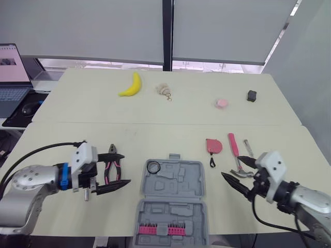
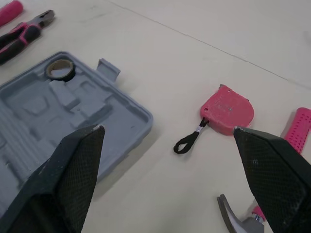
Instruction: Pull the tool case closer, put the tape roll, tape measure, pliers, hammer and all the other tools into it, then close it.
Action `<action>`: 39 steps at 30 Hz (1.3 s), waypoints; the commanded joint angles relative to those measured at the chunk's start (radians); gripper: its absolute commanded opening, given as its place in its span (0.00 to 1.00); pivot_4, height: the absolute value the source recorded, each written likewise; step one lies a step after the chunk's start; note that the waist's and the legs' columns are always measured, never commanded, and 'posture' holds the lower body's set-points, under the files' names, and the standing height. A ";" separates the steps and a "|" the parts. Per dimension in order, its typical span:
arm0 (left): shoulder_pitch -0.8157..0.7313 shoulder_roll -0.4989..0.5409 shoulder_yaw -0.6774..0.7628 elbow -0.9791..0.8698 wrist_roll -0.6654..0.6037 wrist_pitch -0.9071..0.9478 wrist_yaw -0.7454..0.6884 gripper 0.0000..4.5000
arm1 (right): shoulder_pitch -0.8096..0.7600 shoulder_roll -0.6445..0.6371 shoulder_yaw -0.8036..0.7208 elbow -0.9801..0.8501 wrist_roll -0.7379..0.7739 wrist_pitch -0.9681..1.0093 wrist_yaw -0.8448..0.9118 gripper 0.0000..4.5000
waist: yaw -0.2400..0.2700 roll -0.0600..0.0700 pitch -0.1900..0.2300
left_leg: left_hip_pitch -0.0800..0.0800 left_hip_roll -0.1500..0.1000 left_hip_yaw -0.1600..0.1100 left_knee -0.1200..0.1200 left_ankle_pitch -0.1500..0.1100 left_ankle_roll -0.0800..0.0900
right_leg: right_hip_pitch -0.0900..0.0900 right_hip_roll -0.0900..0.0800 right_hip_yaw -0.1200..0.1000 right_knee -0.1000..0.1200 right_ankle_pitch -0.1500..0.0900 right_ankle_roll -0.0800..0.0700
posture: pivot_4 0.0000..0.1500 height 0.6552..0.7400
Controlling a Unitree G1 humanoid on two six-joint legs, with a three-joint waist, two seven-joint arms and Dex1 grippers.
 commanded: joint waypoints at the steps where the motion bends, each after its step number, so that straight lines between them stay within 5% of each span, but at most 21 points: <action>1: -0.074 0.013 -0.068 -0.046 -0.043 0.052 -0.046 0.99 | -0.065 0.045 0.085 0.040 -0.078 0.025 -0.115 1.00 | -0.001 0.001 0.000 | 0.000 0.000 0.000 0.000 0.000 0.000 | 0.000 0.001 0.000 0.000 0.000 0.000 | 1.00 1.00; 4: -0.130 -0.001 -0.107 -0.041 -0.045 0.062 -0.055 1.00 | -0.101 0.074 0.129 0.089 -0.116 0.036 -0.156 0.91 | -0.001 0.002 0.000 | 0.000 0.002 -0.001 -0.001 0.000 0.000 | -0.001 0.004 -0.001 0.001 0.000 -0.001 | 1.00 1.00; 9: -0.171 -0.023 -0.155 -0.023 -0.024 0.030 -0.073 1.00 | -0.153 0.133 0.177 0.191 -0.149 0.040 -0.198 0.58 | -0.001 0.002 0.000 | 0.001 0.003 0.000 -0.001 0.000 0.000 | -0.002 0.006 -0.001 0.007 -0.002 -0.003 | 1.00 1.00; 33: -0.274 -0.109 -0.217 -0.004 -0.002 0.017 -0.052 1.00 | -0.354 0.346 0.213 0.574 -0.274 0.001 -0.324 0.58 | -0.001 0.002 0.001 | 0.002 0.004 -0.001 0.006 0.000 0.000 | -0.001 0.007 -0.002 0.016 -0.005 -0.005 | 1.00 1.00; 39: -0.260 -0.113 -0.225 -0.011 0.011 0.007 -0.045 1.00 | -0.359 0.360 0.205 0.592 -0.282 0.001 -0.330 0.29 | -0.002 0.002 0.001 | 0.002 0.004 -0.001 0.006 0.000 0.000 | -0.001 0.007 -0.001 0.016 -0.005 -0.005 | 1.00 1.00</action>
